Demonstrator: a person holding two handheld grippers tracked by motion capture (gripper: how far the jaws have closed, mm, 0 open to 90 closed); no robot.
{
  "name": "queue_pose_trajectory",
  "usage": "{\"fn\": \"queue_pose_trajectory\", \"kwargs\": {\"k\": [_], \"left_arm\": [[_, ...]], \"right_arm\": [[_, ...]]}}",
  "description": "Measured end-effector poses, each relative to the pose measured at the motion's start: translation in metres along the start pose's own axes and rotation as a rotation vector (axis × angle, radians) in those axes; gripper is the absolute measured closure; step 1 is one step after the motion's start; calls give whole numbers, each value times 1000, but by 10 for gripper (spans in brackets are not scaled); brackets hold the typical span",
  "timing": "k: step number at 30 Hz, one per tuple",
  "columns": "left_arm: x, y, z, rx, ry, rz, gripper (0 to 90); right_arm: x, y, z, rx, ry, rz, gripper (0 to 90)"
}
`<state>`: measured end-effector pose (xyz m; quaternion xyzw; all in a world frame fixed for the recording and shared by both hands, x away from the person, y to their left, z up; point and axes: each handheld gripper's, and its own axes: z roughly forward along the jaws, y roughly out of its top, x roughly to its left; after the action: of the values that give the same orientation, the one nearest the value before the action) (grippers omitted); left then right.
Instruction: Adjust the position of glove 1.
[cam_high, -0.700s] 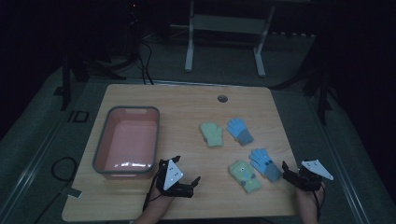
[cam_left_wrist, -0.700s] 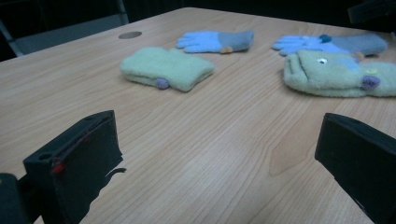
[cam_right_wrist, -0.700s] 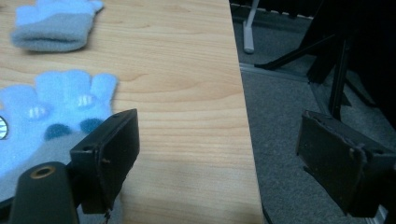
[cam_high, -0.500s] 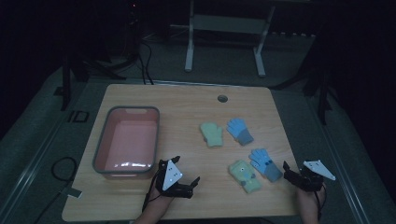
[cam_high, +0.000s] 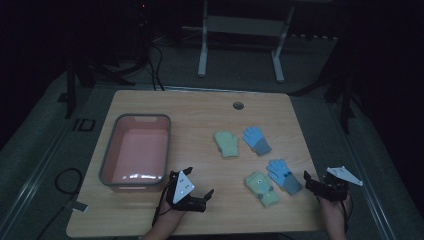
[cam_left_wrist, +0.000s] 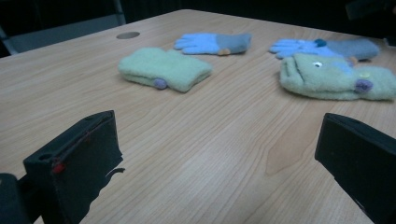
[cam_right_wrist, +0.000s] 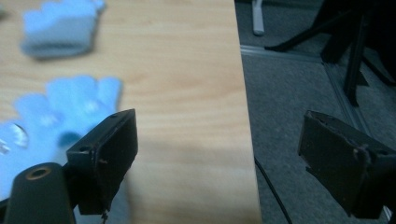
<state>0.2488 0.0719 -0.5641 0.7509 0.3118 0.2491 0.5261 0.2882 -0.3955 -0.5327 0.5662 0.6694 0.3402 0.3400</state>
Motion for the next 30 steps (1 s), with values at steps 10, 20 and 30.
{"fn": "queue_pose_trajectory", "kwargs": {"k": [10,20,30], "left_arm": [[0,0,-1,-7,-13,4,3],[1,-1,-1,-12,-14,-5,3],[0,-1,-1,-9,-12,5,3]], "right_arm": [[10,28,-11,-47,54,-30,150],[9,47,-19,-89,66,-21,154],[10,80,-25,-83,138,-37,156]]}}
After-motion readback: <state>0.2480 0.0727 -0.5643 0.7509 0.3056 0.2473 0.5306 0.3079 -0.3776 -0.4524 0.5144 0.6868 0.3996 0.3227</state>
